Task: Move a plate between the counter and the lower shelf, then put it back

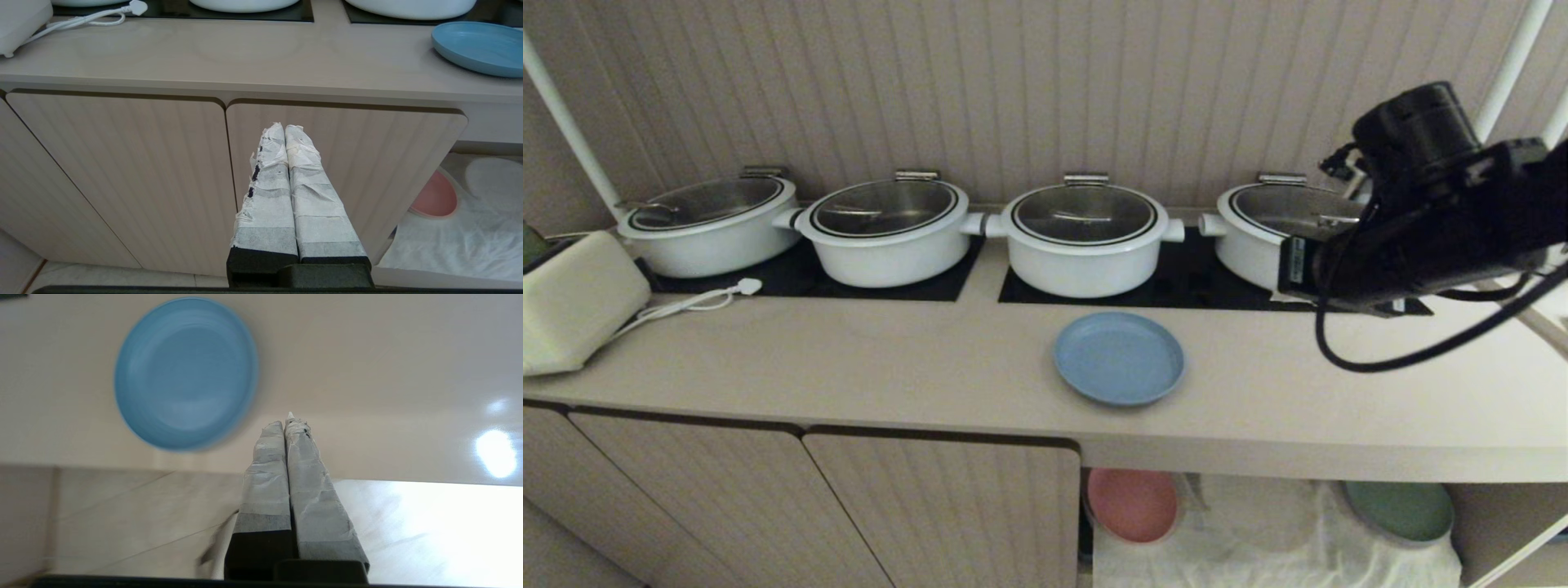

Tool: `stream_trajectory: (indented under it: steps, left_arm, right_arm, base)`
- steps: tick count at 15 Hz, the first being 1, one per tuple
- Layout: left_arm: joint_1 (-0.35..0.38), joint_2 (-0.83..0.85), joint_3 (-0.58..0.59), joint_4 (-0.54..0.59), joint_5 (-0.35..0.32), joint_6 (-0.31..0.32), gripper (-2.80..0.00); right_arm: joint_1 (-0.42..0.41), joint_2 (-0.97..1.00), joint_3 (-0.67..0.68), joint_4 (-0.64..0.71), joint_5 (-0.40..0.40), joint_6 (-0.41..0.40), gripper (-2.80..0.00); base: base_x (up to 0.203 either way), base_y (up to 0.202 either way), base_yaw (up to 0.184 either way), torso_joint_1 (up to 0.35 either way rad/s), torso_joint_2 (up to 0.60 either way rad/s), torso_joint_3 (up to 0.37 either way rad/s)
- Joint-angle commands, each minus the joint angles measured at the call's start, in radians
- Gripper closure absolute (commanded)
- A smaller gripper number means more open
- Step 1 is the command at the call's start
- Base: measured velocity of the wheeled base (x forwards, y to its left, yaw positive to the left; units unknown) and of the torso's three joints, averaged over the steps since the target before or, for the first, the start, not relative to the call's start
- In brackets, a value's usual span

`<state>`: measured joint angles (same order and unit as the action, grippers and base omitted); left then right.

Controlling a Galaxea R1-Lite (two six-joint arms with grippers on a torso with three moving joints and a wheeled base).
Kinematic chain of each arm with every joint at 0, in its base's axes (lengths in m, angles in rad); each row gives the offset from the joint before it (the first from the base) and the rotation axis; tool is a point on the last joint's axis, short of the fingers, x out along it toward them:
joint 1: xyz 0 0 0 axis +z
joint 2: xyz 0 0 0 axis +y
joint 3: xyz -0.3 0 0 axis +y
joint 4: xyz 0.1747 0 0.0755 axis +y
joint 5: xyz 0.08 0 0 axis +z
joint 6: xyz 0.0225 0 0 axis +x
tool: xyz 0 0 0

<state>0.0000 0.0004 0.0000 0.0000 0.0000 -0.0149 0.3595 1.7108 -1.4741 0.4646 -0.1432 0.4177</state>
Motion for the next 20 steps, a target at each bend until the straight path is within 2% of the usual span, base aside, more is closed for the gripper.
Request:
stream_trajectory:
  steps: [1, 4, 7, 10, 15, 17, 20]
  left_arm:
    - [0.0, 0.0, 0.0, 0.0, 0.0, 0.0, 0.0]
    - [0.0, 0.0, 0.0, 0.0, 0.0, 0.0, 0.0]
    - [0.0, 0.0, 0.0, 0.0, 0.0, 0.0, 0.0]
    - [0.0, 0.0, 0.0, 0.0, 0.0, 0.0, 0.0]
    - [0.0, 0.0, 0.0, 0.0, 0.0, 0.0, 0.0]
    - [0.0, 0.0, 0.0, 0.0, 0.0, 0.0, 0.0]
    - [0.0, 0.0, 0.0, 0.0, 0.0, 0.0, 0.0]
  right_arm:
    - [-0.023, -0.166, 0.144, -0.064, 0.0, -0.065, 0.0]
    - [-0.147, -0.368, 0.418, -0.23, 0.014, -0.25, 0.0]
    - [-0.293, -0.571, 0.706, -0.391, 0.08, -0.378, 0.0]
    - [-0.349, -0.768, 0.977, -0.524, 0.104, -0.424, 0.0]
    - [-0.37, -1.078, 1.41, -0.738, 0.112, -0.472, 0.0]
    - [-0.387, -1.206, 1.456, -0.713, 0.109, -0.503, 0.0]
    - [-0.408, -1.374, 1.47, -0.573, 0.114, -0.519, 0.0]
  base:
    - [0.0, 0.0, 0.0, 0.0, 0.0, 0.0]
    - [0.0, 0.0, 0.0, 0.0, 0.0, 0.0]
    - [0.0, 0.0, 0.0, 0.0, 0.0, 0.0]
    - [0.0, 0.0, 0.0, 0.0, 0.0, 0.0]
    - [0.0, 0.0, 0.0, 0.0, 0.0, 0.0]
    - [0.0, 0.0, 0.0, 0.0, 0.0, 0.0]
    - [0.0, 0.0, 0.0, 0.0, 0.0, 0.0]
